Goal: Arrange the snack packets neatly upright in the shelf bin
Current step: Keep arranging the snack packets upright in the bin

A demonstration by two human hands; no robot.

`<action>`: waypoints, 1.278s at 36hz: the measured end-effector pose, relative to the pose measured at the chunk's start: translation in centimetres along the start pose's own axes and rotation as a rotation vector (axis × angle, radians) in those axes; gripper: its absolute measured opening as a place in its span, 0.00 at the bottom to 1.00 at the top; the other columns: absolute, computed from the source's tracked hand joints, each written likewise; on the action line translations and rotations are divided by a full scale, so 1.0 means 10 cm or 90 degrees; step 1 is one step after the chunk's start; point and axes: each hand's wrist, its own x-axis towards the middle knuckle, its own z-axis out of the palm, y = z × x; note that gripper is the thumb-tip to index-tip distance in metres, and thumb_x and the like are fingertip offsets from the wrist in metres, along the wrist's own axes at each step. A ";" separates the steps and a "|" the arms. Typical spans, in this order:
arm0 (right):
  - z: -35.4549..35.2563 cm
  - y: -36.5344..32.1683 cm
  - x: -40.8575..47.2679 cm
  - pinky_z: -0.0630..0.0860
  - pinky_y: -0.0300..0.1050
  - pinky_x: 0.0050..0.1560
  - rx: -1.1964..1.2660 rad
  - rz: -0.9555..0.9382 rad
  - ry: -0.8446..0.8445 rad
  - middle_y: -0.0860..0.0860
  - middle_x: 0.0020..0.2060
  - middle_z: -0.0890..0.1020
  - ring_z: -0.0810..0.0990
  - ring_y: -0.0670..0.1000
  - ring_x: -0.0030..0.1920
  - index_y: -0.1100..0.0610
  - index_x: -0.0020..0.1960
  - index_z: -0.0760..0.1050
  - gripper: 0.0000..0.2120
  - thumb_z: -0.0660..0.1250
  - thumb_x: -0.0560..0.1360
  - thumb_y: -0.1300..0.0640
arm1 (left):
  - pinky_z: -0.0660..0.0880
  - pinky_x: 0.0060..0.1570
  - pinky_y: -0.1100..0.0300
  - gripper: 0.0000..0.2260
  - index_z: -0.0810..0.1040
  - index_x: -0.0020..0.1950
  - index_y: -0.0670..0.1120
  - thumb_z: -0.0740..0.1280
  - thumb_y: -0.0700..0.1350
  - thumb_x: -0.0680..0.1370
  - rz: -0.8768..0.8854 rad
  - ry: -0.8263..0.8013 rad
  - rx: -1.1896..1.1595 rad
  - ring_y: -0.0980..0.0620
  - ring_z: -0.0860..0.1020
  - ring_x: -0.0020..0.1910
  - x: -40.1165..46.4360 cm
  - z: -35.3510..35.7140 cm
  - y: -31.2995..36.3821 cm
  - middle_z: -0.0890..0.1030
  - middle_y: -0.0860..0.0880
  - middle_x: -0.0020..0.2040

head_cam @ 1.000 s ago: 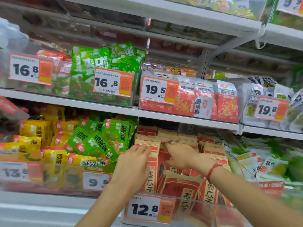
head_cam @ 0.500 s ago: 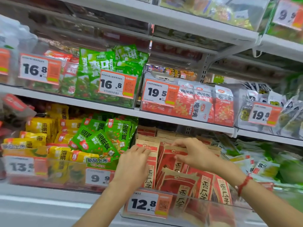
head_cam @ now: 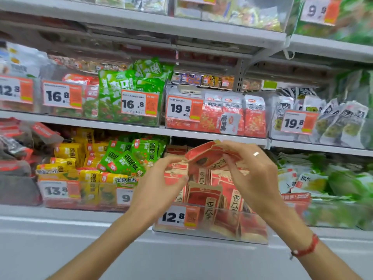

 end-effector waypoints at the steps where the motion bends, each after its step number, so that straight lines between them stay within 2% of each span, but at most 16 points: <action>1: -0.04 -0.05 -0.02 0.80 0.50 0.43 0.012 -0.003 0.018 0.49 0.46 0.83 0.81 0.50 0.45 0.57 0.59 0.78 0.16 0.72 0.72 0.66 | 0.72 0.58 0.57 0.21 0.71 0.66 0.60 0.71 0.54 0.74 0.010 0.005 -0.024 0.61 0.73 0.60 -0.07 0.01 0.02 0.74 0.64 0.59; 4: -0.17 -0.17 -0.11 0.80 0.49 0.43 0.062 -0.020 0.048 0.45 0.48 0.81 0.81 0.49 0.46 0.55 0.61 0.77 0.17 0.71 0.74 0.64 | 0.64 0.69 0.59 0.32 0.63 0.73 0.59 0.71 0.59 0.72 0.055 0.042 -0.042 0.63 0.64 0.70 -0.26 0.07 0.05 0.66 0.63 0.71; 7: -0.28 -0.27 -0.21 0.80 0.45 0.47 0.117 -0.007 0.061 0.41 0.52 0.80 0.82 0.47 0.48 0.52 0.64 0.73 0.20 0.71 0.74 0.62 | 0.55 0.72 0.66 0.33 0.59 0.76 0.58 0.66 0.63 0.74 0.150 0.083 -0.019 0.65 0.56 0.74 -0.38 0.11 0.04 0.59 0.62 0.75; 9: -0.32 -0.32 -0.27 0.78 0.40 0.52 0.174 0.048 0.050 0.39 0.54 0.80 0.82 0.45 0.51 0.51 0.64 0.72 0.22 0.72 0.73 0.61 | 0.53 0.73 0.66 0.31 0.59 0.76 0.54 0.63 0.61 0.76 0.217 0.097 0.036 0.62 0.56 0.75 -0.42 0.14 -0.01 0.61 0.60 0.76; 11: -0.31 -0.36 -0.34 0.75 0.33 0.54 0.242 0.122 0.015 0.38 0.54 0.80 0.80 0.40 0.53 0.51 0.62 0.74 0.21 0.73 0.71 0.61 | 0.57 0.71 0.66 0.29 0.62 0.75 0.53 0.62 0.60 0.76 0.243 0.093 0.065 0.61 0.62 0.72 -0.46 0.17 -0.09 0.66 0.58 0.72; 14: -0.29 -0.40 -0.41 0.74 0.31 0.50 0.299 0.193 -0.074 0.36 0.51 0.81 0.79 0.39 0.52 0.46 0.59 0.76 0.20 0.73 0.70 0.61 | 0.70 0.57 0.63 0.22 0.68 0.67 0.60 0.62 0.63 0.75 0.203 0.049 0.027 0.63 0.72 0.60 -0.55 0.21 -0.17 0.72 0.68 0.59; 16: -0.27 -0.40 -0.46 0.75 0.33 0.49 0.333 0.235 -0.125 0.35 0.51 0.81 0.80 0.40 0.51 0.43 0.55 0.78 0.19 0.74 0.70 0.62 | 0.74 0.49 0.61 0.18 0.70 0.60 0.64 0.63 0.66 0.72 0.134 -0.003 -0.031 0.63 0.76 0.51 -0.61 0.26 -0.21 0.76 0.66 0.52; 20: -0.24 -0.40 -0.53 0.77 0.33 0.50 0.413 0.381 -0.158 0.40 0.53 0.82 0.80 0.41 0.54 0.44 0.60 0.75 0.23 0.74 0.70 0.62 | 0.79 0.47 0.53 0.16 0.77 0.55 0.58 0.70 0.62 0.70 -0.003 -0.062 -0.161 0.59 0.81 0.45 -0.65 0.35 -0.28 0.83 0.59 0.46; 23: -0.17 -0.39 -0.57 0.76 0.30 0.47 0.461 0.541 -0.201 0.40 0.57 0.77 0.78 0.38 0.55 0.43 0.66 0.68 0.26 0.73 0.72 0.56 | 0.79 0.44 0.61 0.14 0.80 0.52 0.54 0.70 0.57 0.69 -0.072 -0.084 -0.261 0.60 0.82 0.46 -0.68 0.42 -0.23 0.84 0.60 0.45; 26: -0.10 -0.36 -0.62 0.77 0.34 0.43 0.474 0.675 -0.283 0.40 0.57 0.76 0.77 0.38 0.54 0.44 0.65 0.67 0.21 0.69 0.74 0.51 | 0.79 0.48 0.63 0.10 0.80 0.53 0.52 0.71 0.50 0.72 -0.128 -0.087 -0.327 0.59 0.83 0.47 -0.72 0.48 -0.18 0.85 0.59 0.47; 28: -0.08 -0.33 -0.67 0.79 0.39 0.48 0.490 0.697 -0.308 0.45 0.54 0.82 0.81 0.43 0.52 0.48 0.61 0.74 0.14 0.67 0.76 0.52 | 0.79 0.50 0.63 0.09 0.80 0.54 0.52 0.71 0.49 0.74 -0.143 -0.093 -0.323 0.61 0.82 0.48 -0.75 0.51 -0.17 0.85 0.59 0.47; 32: -0.09 -0.33 -0.70 0.73 0.30 0.29 0.527 0.705 -0.280 0.48 0.44 0.86 0.85 0.45 0.41 0.50 0.53 0.78 0.06 0.67 0.76 0.55 | 0.77 0.47 0.68 0.12 0.81 0.55 0.53 0.71 0.53 0.74 -0.179 -0.071 -0.332 0.62 0.81 0.49 -0.76 0.52 -0.16 0.84 0.59 0.49; 37: -0.08 -0.30 -0.74 0.80 0.37 0.41 0.517 0.701 -0.314 0.46 0.43 0.86 0.85 0.47 0.44 0.51 0.55 0.78 0.08 0.68 0.75 0.54 | 0.76 0.44 0.71 0.07 0.80 0.52 0.54 0.70 0.52 0.75 -0.206 -0.062 -0.323 0.62 0.80 0.48 -0.71 0.44 -0.16 0.83 0.59 0.48; 40: -0.09 -0.30 -0.74 0.78 0.32 0.39 0.532 0.708 -0.300 0.43 0.41 0.86 0.84 0.43 0.43 0.49 0.52 0.78 0.06 0.65 0.77 0.51 | 0.77 0.42 0.69 0.07 0.80 0.51 0.53 0.71 0.51 0.74 -0.199 -0.092 -0.311 0.61 0.82 0.45 -0.69 0.40 -0.24 0.83 0.57 0.46; 43: -0.11 -0.29 -0.72 0.75 0.29 0.35 0.541 0.719 -0.255 0.43 0.38 0.86 0.84 0.40 0.40 0.52 0.50 0.80 0.06 0.64 0.78 0.54 | 0.77 0.40 0.69 0.11 0.81 0.51 0.53 0.71 0.54 0.71 -0.183 -0.137 -0.305 0.61 0.82 0.45 -0.68 0.39 -0.28 0.84 0.57 0.46; 46: -0.12 -0.30 -0.72 0.75 0.29 0.35 0.543 0.723 -0.236 0.46 0.37 0.86 0.84 0.42 0.38 0.54 0.48 0.81 0.06 0.66 0.77 0.55 | 0.79 0.41 0.65 0.15 0.80 0.51 0.53 0.68 0.58 0.68 -0.183 -0.175 -0.310 0.58 0.83 0.47 -0.69 0.40 -0.28 0.84 0.59 0.45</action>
